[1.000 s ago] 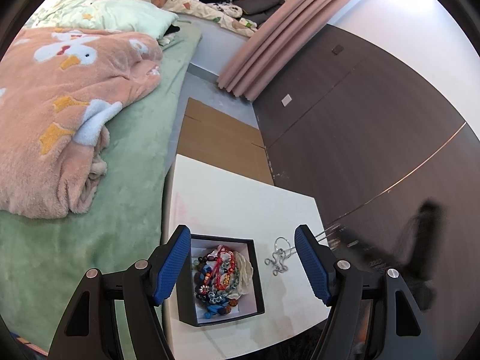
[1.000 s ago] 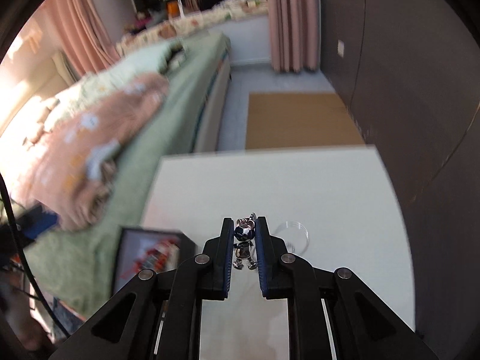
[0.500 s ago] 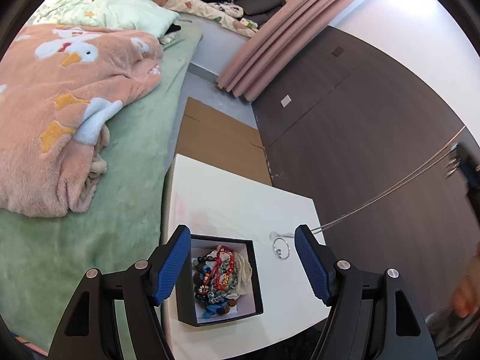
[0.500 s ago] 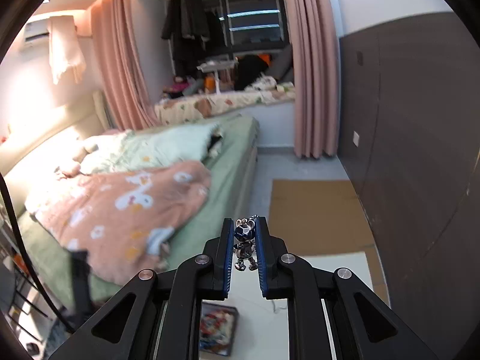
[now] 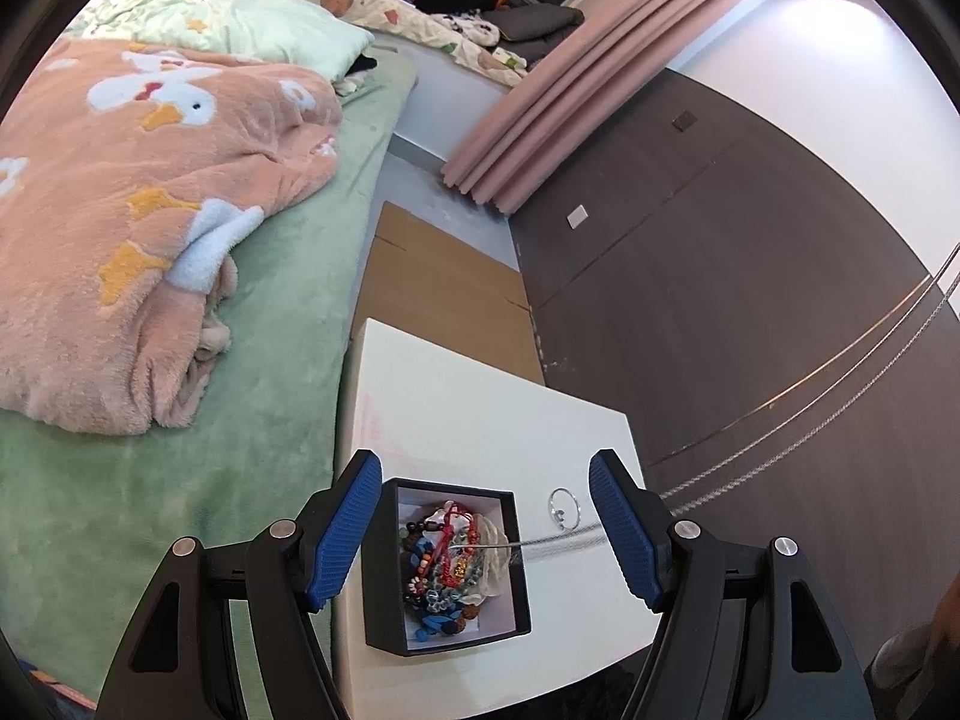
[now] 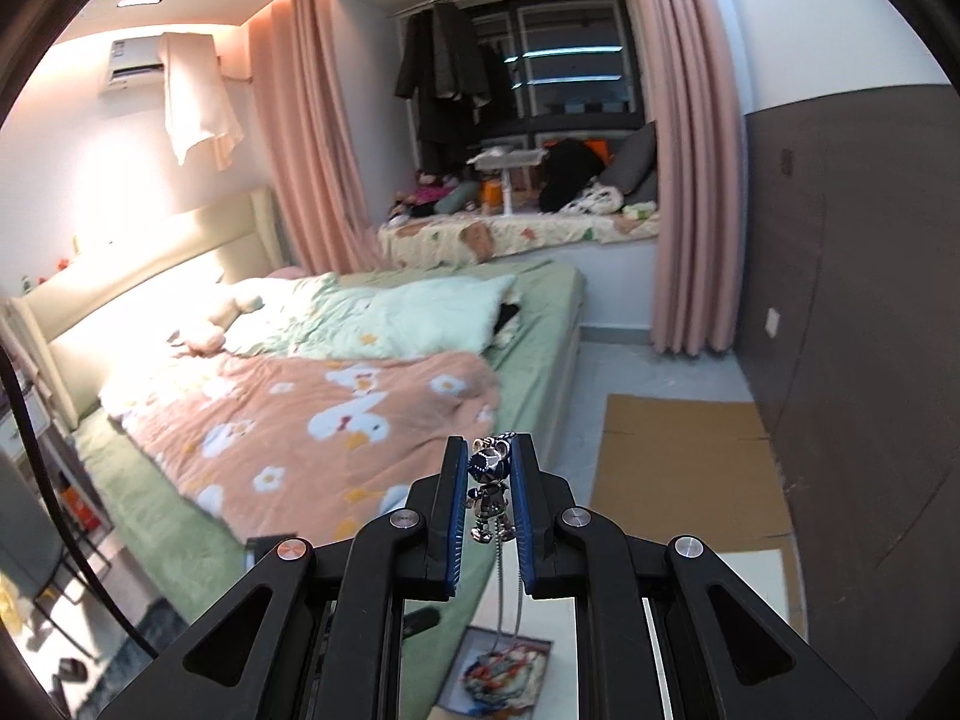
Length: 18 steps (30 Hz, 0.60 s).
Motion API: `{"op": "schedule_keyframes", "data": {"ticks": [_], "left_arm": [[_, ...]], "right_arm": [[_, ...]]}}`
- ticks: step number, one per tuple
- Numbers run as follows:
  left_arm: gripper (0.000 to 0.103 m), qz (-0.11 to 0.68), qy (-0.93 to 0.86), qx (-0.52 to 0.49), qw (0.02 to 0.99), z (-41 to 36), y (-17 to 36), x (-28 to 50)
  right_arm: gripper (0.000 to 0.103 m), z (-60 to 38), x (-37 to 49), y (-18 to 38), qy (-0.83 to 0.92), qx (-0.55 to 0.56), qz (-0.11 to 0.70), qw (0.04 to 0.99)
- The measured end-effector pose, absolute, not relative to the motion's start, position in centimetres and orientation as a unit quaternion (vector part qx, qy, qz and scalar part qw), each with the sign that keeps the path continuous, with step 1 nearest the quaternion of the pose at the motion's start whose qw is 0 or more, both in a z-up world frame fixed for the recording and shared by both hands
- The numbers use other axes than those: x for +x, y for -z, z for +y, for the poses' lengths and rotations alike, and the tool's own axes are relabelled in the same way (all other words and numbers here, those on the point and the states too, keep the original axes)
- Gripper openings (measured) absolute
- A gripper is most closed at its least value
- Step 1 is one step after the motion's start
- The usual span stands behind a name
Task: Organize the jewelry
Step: 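Lift the silver chain pendant and drop it into the box with the right tool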
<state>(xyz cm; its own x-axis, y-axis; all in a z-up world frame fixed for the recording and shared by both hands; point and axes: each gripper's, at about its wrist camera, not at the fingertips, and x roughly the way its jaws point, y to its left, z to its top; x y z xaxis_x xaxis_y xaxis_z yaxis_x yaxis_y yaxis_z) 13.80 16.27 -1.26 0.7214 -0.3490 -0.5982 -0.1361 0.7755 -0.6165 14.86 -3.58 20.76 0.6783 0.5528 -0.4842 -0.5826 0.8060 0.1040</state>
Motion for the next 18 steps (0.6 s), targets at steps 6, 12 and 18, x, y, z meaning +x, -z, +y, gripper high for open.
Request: {"op": "schedule_keyframes", "data": {"ticks": [6,12,18], "left_arm": [[0.073,0.365,0.056,-0.337,0.866,16.9,1.3,13.7],[0.073,0.364,0.045,-0.345,0.864,17.7,1.5,13.5],[0.073,0.367,0.029,-0.356,0.859,18.5,2.0,13.5]], "right_arm": [[0.015,-1.1,14.7,-16.8,-0.329,-0.044,0.291,0.897],[0.015,0.3,15.2,-13.5,-0.333,-0.043,0.318,0.886],[0.015,0.5,16.2,-9.7,-0.34,-0.021,0.352,0.872]]}}
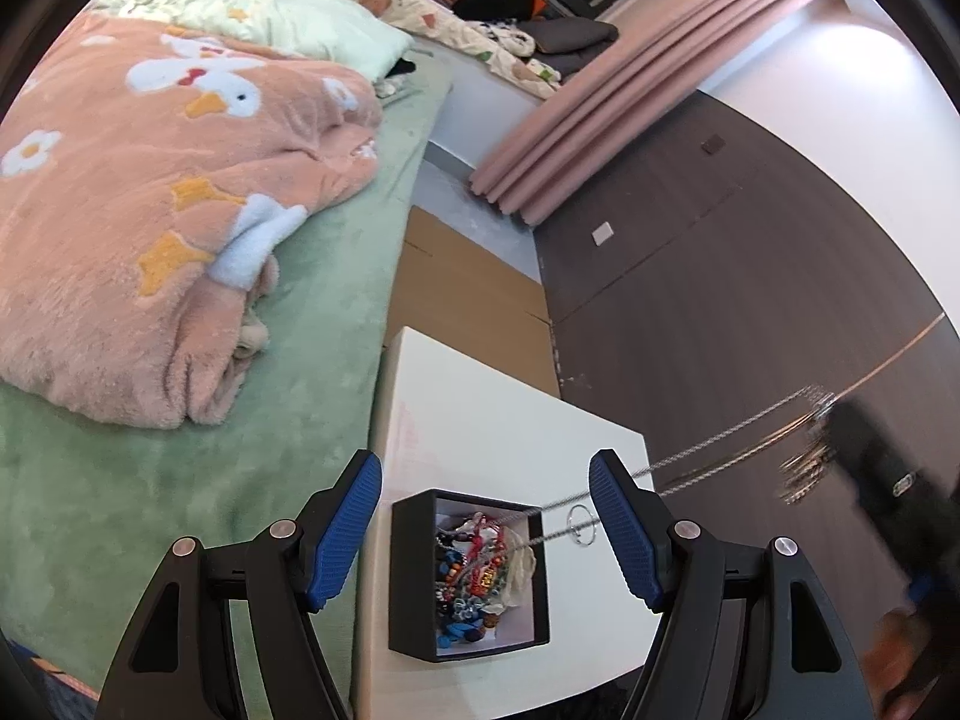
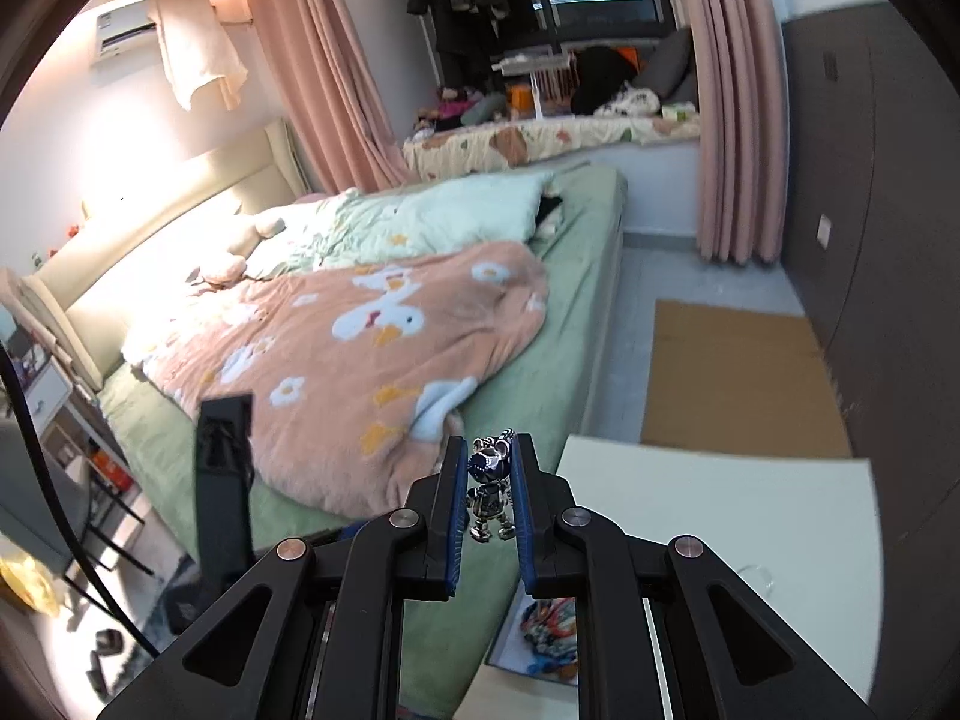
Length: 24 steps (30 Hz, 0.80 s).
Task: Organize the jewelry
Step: 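Lift the silver chain pendant and drop it into the box with the right tool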
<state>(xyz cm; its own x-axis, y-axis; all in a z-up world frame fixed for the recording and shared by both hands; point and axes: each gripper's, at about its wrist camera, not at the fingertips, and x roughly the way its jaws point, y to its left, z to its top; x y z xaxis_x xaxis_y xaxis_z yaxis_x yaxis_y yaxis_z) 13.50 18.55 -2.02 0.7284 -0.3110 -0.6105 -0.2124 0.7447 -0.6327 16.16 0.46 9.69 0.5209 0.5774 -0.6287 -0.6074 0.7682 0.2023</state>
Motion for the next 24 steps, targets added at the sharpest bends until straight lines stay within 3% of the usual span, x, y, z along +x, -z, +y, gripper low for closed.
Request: {"op": "schedule_keyframes", "data": {"ticks": [5,9,18,24], "left_arm": [[0.073,0.37,0.014,-0.367,0.854,19.3,2.5,13.5],[0.073,0.375,0.013,-0.364,0.852,19.2,2.7,13.8],[0.073,0.402,0.037,-0.318,0.858,14.9,2.8,15.2],[0.073,0.418,0.064,-0.276,0.863,10.4,2.9,16.5]], "right_arm": [[0.017,0.8,17.6,-5.3,-0.34,-0.004,0.4,0.851],[0.046,-0.3,18.9,-2.5,-0.32,0.016,0.442,0.838],[0.067,-7.6,19.2,-2.6,-0.275,0.044,0.427,0.86],[0.072,-14.4,19.8,-2.4,-0.225,0.076,0.422,0.875]]}}
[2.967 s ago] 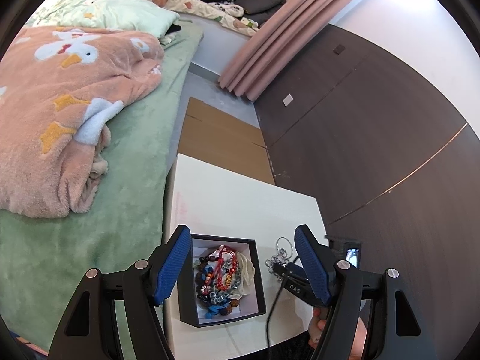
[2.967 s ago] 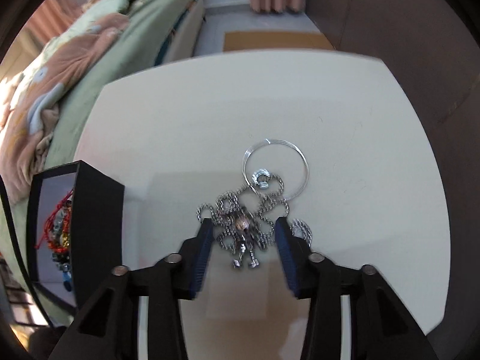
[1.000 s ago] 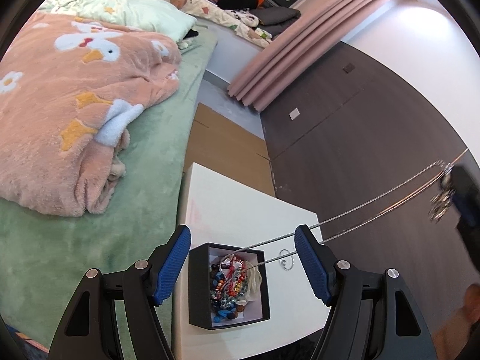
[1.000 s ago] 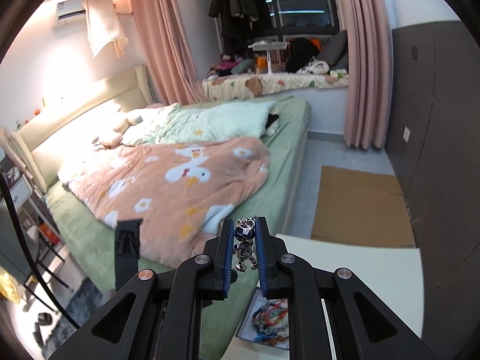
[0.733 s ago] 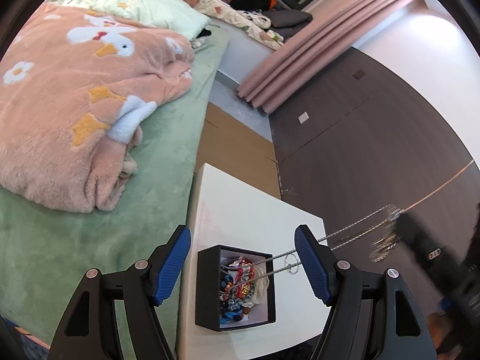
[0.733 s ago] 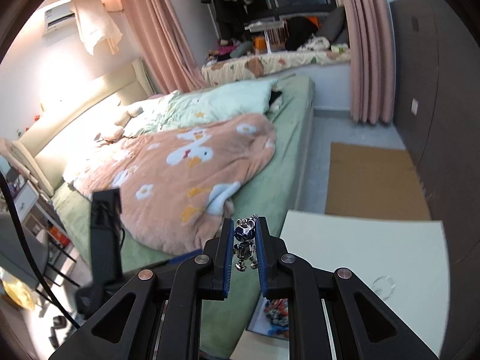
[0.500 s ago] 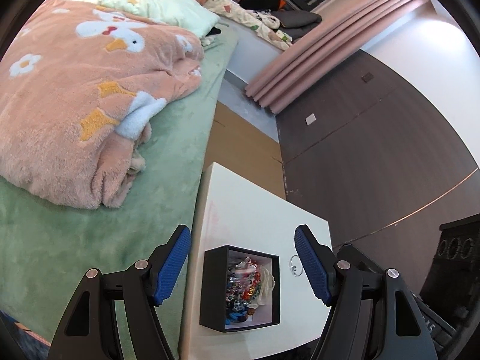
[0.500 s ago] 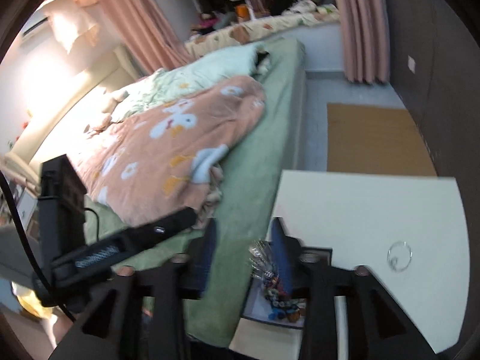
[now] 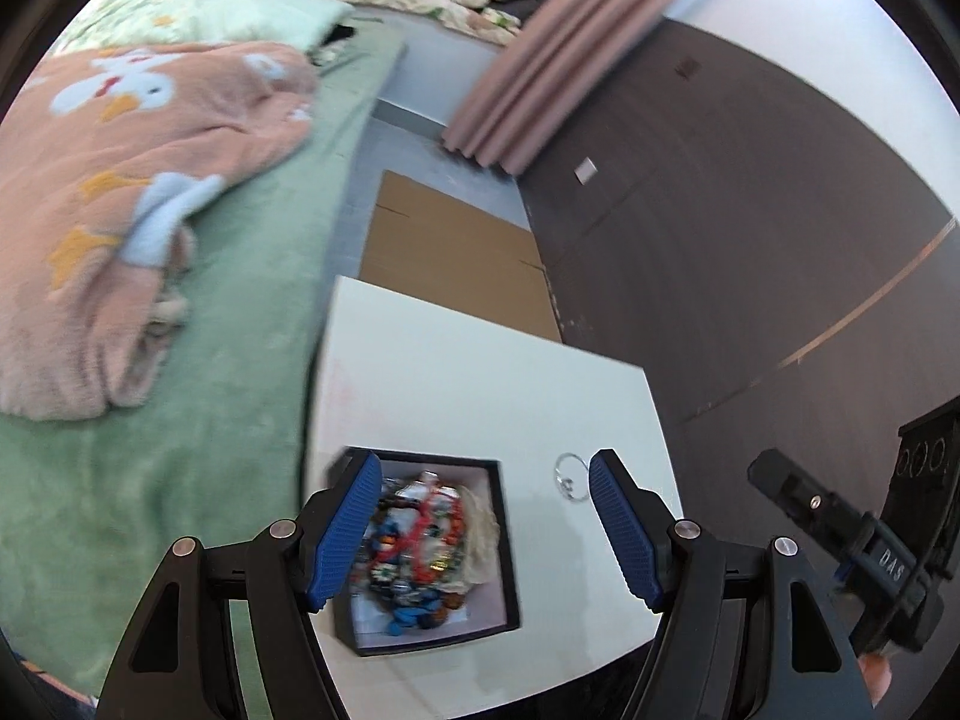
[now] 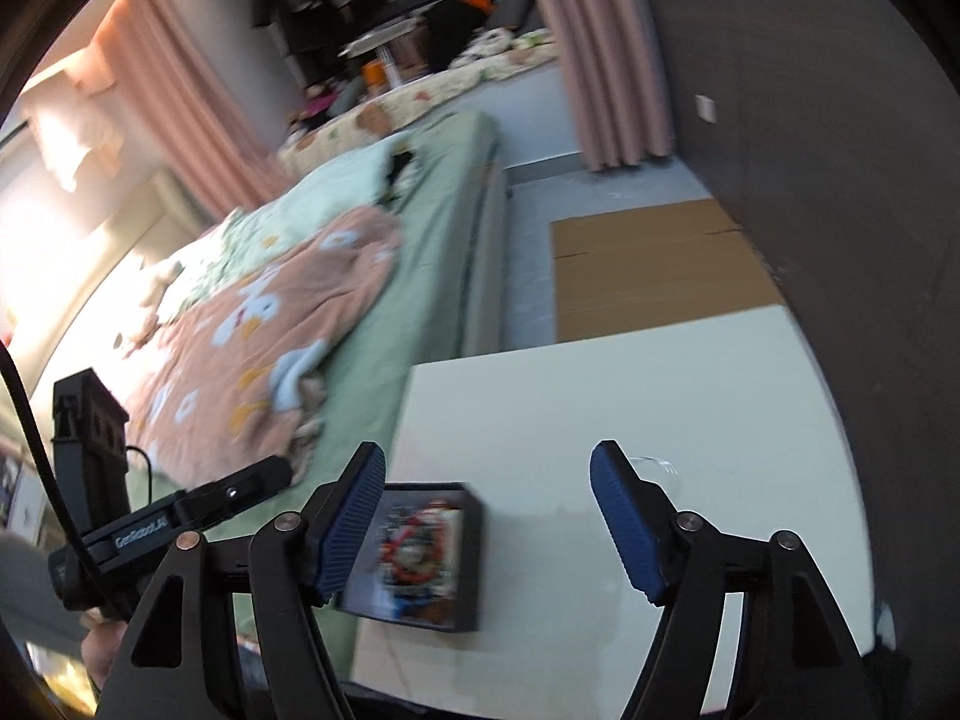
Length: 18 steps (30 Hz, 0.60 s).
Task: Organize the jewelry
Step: 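Lift the silver chain pendant and drop it into the box with the right tool, then grasp the large silver hoop ring with the left tool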
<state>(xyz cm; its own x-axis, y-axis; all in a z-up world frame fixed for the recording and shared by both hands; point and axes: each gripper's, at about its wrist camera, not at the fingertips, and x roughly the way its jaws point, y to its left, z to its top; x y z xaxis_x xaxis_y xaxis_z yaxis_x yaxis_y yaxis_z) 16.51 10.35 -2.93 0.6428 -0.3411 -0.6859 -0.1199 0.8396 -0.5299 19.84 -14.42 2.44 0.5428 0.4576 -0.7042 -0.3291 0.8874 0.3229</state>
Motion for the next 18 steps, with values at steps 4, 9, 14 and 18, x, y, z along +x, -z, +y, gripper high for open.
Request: {"op": "schedule_keyframes", "data": {"ticks": [4,9,14,18], "left_arm": [[0.073,0.431,0.082,-0.241,0.866,6.6,3.4,17.7],[0.072,0.442,0.094,-0.201,0.869,2.2,4.3,19.1],[0.072,0.453,0.102,-0.17,0.869,-1.4,5.7,20.7],[0.072,0.467,0.103,-0.143,0.866,-4.0,7.2,22.1]], "right_arm": [[0.077,-18.7,20.3,-1.4,-0.204,0.114,0.422,0.876],[0.078,-23.1,21.4,1.5,-0.164,0.154,0.444,0.867],[0.078,-26.1,22.1,3.3,-0.143,0.174,0.458,0.86],[0.077,-27.9,22.8,4.6,-0.134,0.184,0.469,0.853]]}}
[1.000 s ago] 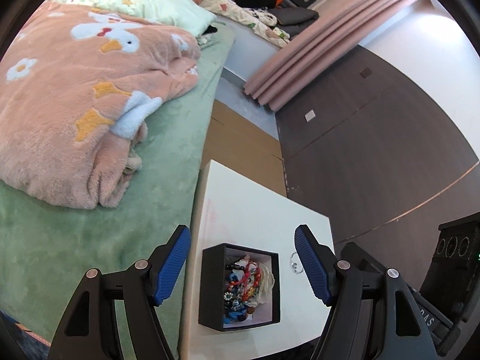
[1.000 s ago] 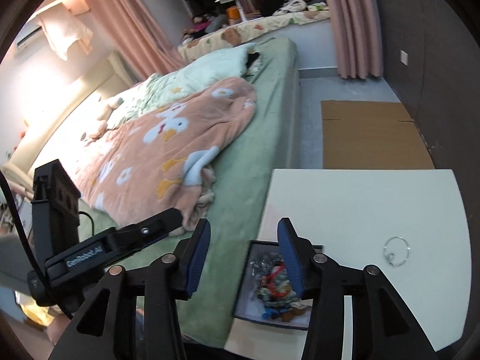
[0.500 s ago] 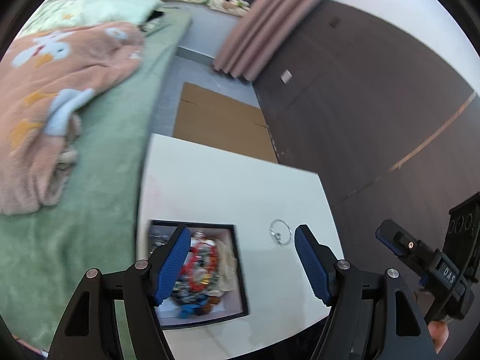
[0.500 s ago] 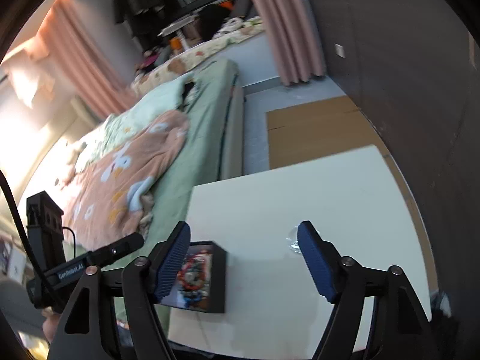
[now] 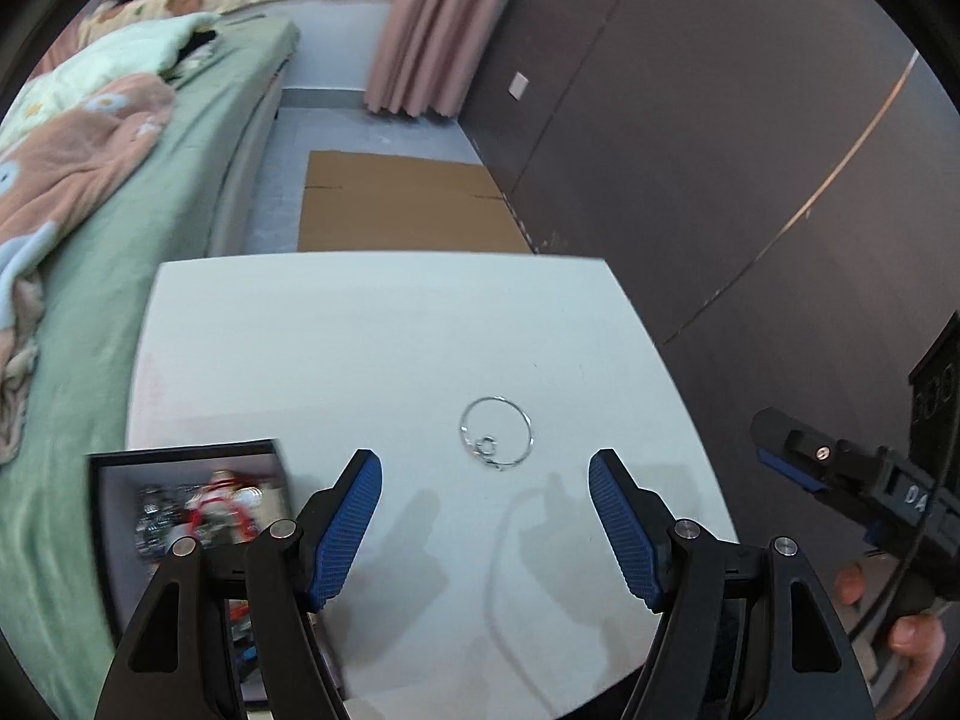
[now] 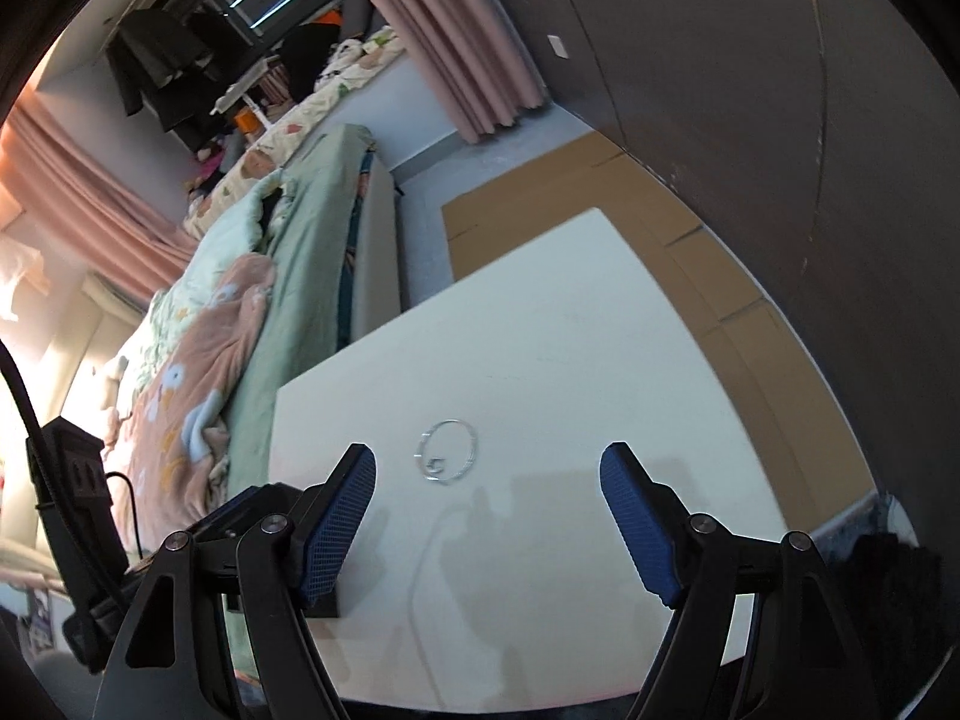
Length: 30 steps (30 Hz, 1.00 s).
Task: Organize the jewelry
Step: 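Grasp the large silver hoop ring with the left tool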
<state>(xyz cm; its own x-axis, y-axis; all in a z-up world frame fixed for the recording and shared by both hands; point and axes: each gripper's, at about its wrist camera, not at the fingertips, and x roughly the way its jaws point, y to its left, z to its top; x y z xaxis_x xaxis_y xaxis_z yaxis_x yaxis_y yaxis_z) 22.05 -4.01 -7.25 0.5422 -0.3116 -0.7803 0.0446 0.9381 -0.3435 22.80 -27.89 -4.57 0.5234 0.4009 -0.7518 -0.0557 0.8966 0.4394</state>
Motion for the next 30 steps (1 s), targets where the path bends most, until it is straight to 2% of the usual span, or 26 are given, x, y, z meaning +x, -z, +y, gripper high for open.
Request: {"op": "schedule_keyframes", "data": {"ticks": [12,18,21,30], "left_arm": [[0.073,0.511,0.087,-0.09,0.85,-8.5,11.7,25.2],[0.072,0.518,0.059,-0.096,0.848,-7.9,13.0,25.6],[0.059,0.518,0.047,-0.083,0.85,-8.0,13.2,25.5],[0.058,0.515,0.02,-0.046,0.856,-9.4,14.7,26.2]], "right_arm": [[0.077,-31.9,24.3,7.4,-0.108,0.204,0.495,0.838],[0.077,-32.7,24.8,8.3,-0.108,0.208,0.505,0.831],[0.078,-33.1,24.9,8.7,-0.106,0.214,0.51,0.826],[0.077,-33.2,25.0,9.0,-0.11,0.215,0.516,0.822]]}}
